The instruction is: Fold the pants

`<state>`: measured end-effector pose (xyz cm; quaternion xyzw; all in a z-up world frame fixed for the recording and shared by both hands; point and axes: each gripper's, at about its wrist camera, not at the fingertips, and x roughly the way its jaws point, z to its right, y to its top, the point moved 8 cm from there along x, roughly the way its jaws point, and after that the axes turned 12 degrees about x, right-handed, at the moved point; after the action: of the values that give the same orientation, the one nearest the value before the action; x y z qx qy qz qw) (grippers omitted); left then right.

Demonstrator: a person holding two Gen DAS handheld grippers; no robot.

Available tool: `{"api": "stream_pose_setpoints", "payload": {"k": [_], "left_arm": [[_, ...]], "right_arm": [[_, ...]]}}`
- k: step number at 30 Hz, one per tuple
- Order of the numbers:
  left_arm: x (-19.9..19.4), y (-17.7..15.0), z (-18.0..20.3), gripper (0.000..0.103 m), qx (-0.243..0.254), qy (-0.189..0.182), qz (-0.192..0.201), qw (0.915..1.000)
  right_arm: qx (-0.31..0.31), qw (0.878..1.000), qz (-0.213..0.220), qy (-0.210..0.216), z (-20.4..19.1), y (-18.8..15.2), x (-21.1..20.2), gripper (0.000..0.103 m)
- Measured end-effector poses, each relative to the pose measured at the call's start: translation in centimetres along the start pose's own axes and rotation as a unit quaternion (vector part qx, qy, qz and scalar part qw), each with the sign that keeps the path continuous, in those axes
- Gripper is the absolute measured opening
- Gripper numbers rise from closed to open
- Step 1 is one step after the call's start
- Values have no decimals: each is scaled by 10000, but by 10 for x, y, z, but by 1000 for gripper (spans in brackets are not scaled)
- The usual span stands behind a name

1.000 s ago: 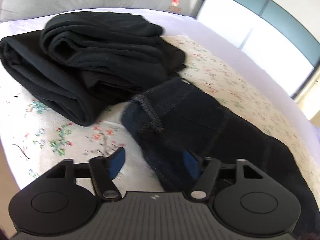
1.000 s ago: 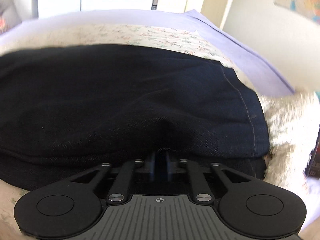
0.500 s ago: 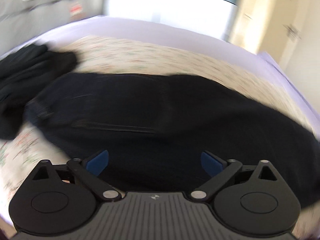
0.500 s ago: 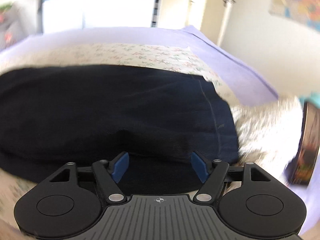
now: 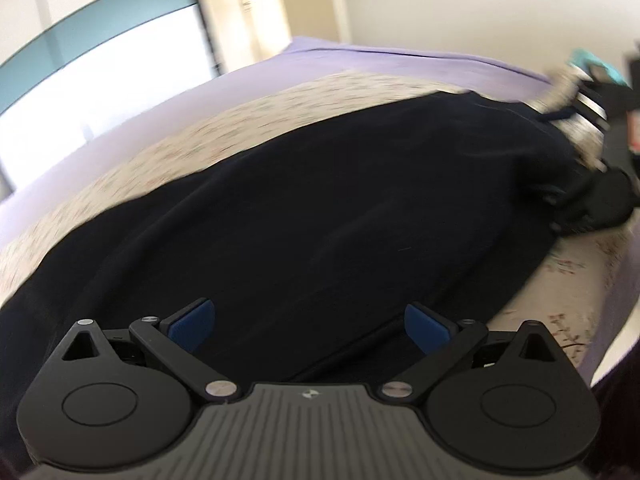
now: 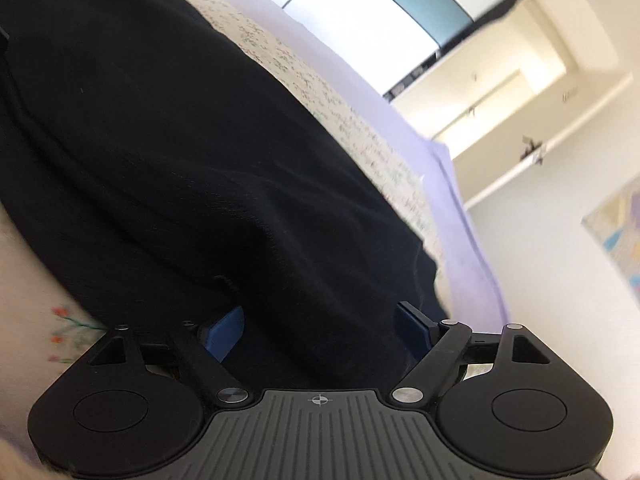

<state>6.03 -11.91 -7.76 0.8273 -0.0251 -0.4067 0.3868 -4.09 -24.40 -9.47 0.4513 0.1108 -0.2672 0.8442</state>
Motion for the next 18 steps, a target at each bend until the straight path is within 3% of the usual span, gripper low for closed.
{"api": "stream_pose_setpoints", "payload": {"k": [1,3,4,8,13,17,18], "left_arm": [[2,4,9,103,175,-32,54,9998],[7,12,26,103,504,-91,155,9986],[9,14,33,103,629,-132,197,9977],[17,25,55,103,774,-324,281,9961],[26,37,65,103,782,-398,326,9956],[26,46,67,65,763,-271,382,9960],[19,44,66,60,751,-256,421,9960]], "right_arm": [[-40,10000,48,75,0,0,0,70],[117,9988,31,477,1,0,1,33],[225,9974,15,684,2,0,1,27],[511,9925,19,1113,11,1,2,15],[1143,9797,100,1645,35,4,-3,10],[1423,9705,234,1933,49,8,-18,9],[1430,9691,247,1993,52,8,-20,9]]}}
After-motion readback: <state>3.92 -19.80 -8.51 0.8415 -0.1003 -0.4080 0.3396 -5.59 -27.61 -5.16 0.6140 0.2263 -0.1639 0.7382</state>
